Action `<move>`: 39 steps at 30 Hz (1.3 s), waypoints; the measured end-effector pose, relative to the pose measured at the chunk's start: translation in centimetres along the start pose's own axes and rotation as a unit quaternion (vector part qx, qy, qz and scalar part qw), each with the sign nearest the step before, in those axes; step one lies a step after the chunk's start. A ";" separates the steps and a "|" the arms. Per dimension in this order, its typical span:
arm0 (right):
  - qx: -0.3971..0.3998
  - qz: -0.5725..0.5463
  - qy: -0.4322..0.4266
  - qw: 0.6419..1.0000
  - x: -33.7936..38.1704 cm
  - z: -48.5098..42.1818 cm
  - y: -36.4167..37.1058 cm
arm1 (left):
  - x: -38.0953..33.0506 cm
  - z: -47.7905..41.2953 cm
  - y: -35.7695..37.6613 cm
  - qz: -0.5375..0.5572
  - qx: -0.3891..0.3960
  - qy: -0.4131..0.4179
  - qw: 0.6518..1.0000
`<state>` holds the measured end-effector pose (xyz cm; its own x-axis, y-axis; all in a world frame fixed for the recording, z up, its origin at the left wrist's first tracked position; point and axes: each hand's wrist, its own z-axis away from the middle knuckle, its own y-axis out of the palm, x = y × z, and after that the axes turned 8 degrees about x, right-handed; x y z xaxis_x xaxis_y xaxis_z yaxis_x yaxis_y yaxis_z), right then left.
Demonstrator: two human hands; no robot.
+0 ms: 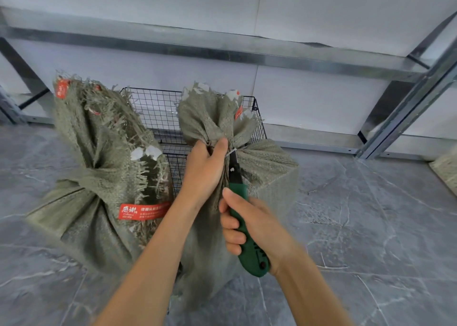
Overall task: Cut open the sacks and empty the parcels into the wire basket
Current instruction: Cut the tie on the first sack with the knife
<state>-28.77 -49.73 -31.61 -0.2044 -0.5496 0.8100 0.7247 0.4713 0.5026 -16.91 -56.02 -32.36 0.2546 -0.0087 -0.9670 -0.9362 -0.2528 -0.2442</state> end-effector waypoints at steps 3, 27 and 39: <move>-0.009 -0.006 -0.007 1.000 -0.4 -0.5 0.5 | 0.2 0.0 0.5 -0.033 -0.035 -0.023 0.999; -0.137 0.054 -0.106 0.983 0.0 -1.0 1.7 | -1.0 1.9 1.3 -0.045 -0.074 -0.066 0.994; -0.224 0.165 -0.208 0.938 1.3 -0.2 1.7 | -1.2 2.3 1.1 -0.021 -0.071 -0.053 0.996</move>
<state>-27.72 -49.80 -29.75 -0.0921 -0.0643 0.9937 0.9784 0.1797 0.1023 -18.80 -54.06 -31.62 0.2598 0.1046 -0.9600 -0.8790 -0.3859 -0.2799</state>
